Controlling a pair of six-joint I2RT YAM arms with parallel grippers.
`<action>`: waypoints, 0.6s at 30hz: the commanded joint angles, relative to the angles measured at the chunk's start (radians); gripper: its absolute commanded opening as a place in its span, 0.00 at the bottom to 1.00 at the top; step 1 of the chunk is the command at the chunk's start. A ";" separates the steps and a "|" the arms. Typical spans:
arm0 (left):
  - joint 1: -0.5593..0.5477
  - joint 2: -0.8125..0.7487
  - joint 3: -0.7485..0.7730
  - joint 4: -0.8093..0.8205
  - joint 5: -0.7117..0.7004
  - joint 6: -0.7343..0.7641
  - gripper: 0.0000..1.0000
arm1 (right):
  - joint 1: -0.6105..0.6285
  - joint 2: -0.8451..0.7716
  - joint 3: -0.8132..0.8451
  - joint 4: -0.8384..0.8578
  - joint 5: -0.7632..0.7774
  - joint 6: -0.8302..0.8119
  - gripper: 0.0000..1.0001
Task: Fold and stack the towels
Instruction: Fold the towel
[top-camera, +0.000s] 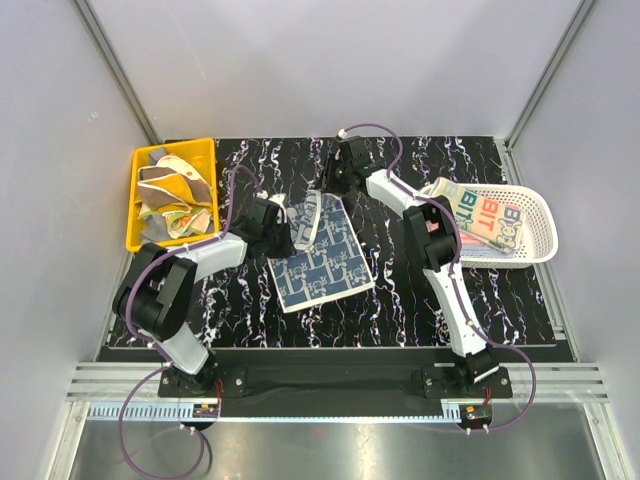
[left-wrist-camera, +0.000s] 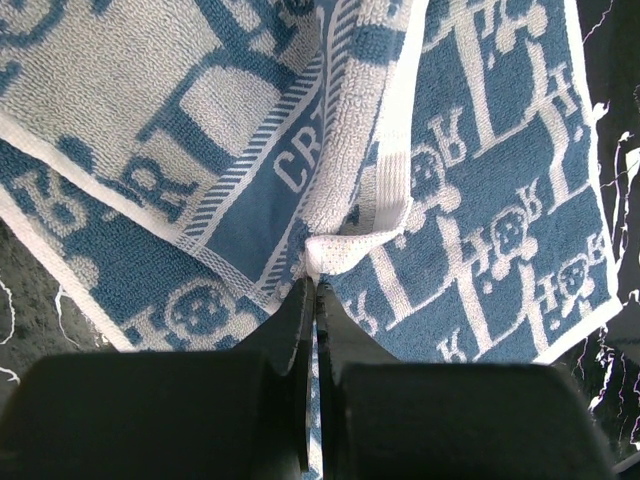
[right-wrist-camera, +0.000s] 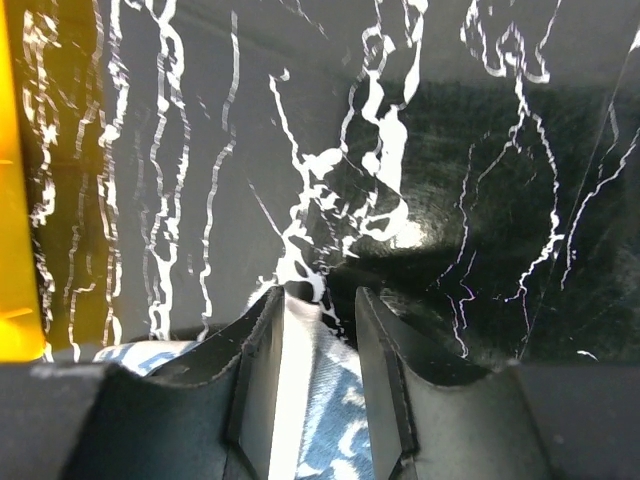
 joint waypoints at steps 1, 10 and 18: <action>-0.005 -0.020 0.027 0.006 -0.018 0.024 0.00 | -0.002 0.016 0.038 0.030 -0.042 0.014 0.42; -0.004 -0.008 0.038 0.009 -0.012 0.024 0.00 | -0.002 -0.006 0.002 0.069 -0.062 0.019 0.42; -0.004 -0.005 0.038 0.010 -0.015 0.024 0.00 | 0.000 -0.035 -0.050 0.108 -0.113 0.048 0.42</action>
